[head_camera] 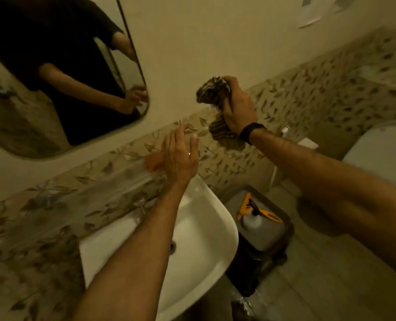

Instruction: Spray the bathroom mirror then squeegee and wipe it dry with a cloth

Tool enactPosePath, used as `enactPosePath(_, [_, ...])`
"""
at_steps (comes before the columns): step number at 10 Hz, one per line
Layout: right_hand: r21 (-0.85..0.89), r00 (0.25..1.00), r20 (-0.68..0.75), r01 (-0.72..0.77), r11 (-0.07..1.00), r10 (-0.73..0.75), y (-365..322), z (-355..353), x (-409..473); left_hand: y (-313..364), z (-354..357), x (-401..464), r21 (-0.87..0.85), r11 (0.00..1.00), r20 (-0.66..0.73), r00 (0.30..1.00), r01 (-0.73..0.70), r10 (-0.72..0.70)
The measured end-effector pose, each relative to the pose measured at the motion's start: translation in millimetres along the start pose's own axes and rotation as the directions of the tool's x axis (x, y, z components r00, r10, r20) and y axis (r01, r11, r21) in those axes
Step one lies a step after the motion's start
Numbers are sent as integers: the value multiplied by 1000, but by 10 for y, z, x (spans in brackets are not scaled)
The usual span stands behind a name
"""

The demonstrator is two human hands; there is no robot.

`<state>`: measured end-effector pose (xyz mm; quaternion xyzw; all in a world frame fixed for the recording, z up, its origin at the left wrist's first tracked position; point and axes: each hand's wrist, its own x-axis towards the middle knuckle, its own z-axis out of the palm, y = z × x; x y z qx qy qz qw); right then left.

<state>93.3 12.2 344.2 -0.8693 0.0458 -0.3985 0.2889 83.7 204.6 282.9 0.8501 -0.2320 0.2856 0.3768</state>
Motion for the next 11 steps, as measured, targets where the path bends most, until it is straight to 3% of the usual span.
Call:
enactPosePath(1, [-70,970,101,-214,974,220,700,-212,-530,202,455,-609,-89,995,290,957,53,-25])
enactPosePath(2, [-119,870,184,-442,889,457,1277,-328,-1025,271,823,-1141,-101,982,554,829,159,-77])
enactPosePath(3, [-161,750,233,-598,785,619,1691,-348,-1365,339,1092,-1492,-89,967,670,733,238,-119])
enactPosePath(4, [-150,540,255,-797,585,802,2229,-308,-1784,441,1486,-1850,-35,937,798,574,346,-182])
enactPosePath(6, [-157,169,337,-960,233,926,3050,-38,-2513,521,2249,-2261,86,872,877,379,482,-296])
enactPosePath(7, [-228,14,404,-967,115,915,3356,138,-2804,519,2577,-2392,124,830,878,329,543,-347])
enactPosePath(8, [-324,-49,460,-939,116,887,3503,261,-2964,509,2739,-2559,133,822,880,316,553,-355])
enactPosePath(9, [-381,-194,574,-923,49,796,3550,395,-3124,491,2750,-2734,178,783,874,271,596,-404])
enactPosePath(10, [-449,-191,561,-887,102,805,3536,412,-3144,499,2692,-2800,215,756,866,237,618,-440])
enactPosePath(11, [-540,-74,573,-783,309,816,3418,351,-2974,486,2599,-2803,273,749,864,189,604,-467])
